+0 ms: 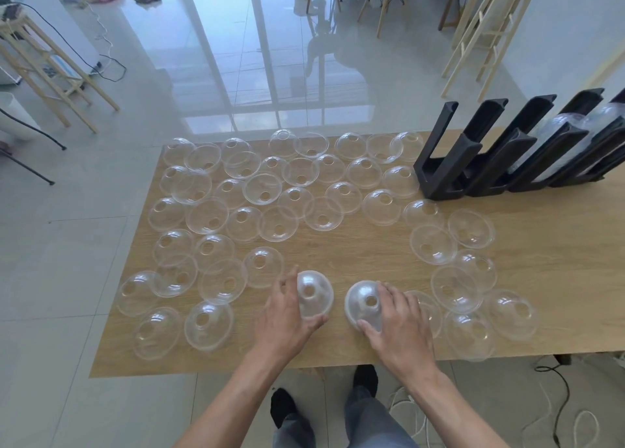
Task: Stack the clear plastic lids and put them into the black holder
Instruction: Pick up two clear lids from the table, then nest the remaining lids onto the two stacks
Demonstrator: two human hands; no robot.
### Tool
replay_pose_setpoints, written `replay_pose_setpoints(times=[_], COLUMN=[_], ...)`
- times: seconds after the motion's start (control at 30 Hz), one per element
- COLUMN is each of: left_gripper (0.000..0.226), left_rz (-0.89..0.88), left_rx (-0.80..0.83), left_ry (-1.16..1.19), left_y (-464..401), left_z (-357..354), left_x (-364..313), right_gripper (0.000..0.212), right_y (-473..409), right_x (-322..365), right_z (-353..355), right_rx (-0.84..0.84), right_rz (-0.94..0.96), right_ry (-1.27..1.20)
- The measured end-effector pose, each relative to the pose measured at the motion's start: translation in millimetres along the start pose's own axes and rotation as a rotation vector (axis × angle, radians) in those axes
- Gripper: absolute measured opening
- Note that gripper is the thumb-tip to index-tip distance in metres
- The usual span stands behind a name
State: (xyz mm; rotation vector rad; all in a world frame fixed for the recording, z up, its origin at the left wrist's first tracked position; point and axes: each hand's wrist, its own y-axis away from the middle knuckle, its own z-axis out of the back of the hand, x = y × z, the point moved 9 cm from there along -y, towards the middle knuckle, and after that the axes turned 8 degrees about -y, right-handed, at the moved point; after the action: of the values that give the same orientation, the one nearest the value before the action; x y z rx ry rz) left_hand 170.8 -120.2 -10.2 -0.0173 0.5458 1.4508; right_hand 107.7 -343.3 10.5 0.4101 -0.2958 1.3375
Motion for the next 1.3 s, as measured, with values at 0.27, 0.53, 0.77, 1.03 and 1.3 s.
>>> replay_pose_setpoints(times=[0.27, 0.53, 0.77, 1.03, 1.3], left_gripper=[0.103, 0.089, 0.045, 0.024, 0.024], left_rz=[-0.002, 0.012, -0.054, -0.131, -0.198], left_rx=[-0.038, -0.161, -0.182, -0.106, -0.359], left_ry=[-0.04, -0.037, -0.281, -0.545, -0.312], left_y=[-10, -27, -96, -134, -104], left_z=[-7, 35, 83, 72, 99], left_x=[-4, -1, 1, -6, -21], right_gripper=[0.082, 0.076, 0.038, 0.021, 0.001], right_y=[-32, -64, -139, -188, -167], right_x=[-5, 6, 74, 95, 85], right_z=[0, 17, 24, -17, 25], right_rx=[0.008, -0.066, -0.088, 0.087, -0.021], right_rz=[0.002, 0.084, 0.338, 0.488, 0.609], right_ry=[-0.038, -0.099, -0.025, 0.201, -0.069])
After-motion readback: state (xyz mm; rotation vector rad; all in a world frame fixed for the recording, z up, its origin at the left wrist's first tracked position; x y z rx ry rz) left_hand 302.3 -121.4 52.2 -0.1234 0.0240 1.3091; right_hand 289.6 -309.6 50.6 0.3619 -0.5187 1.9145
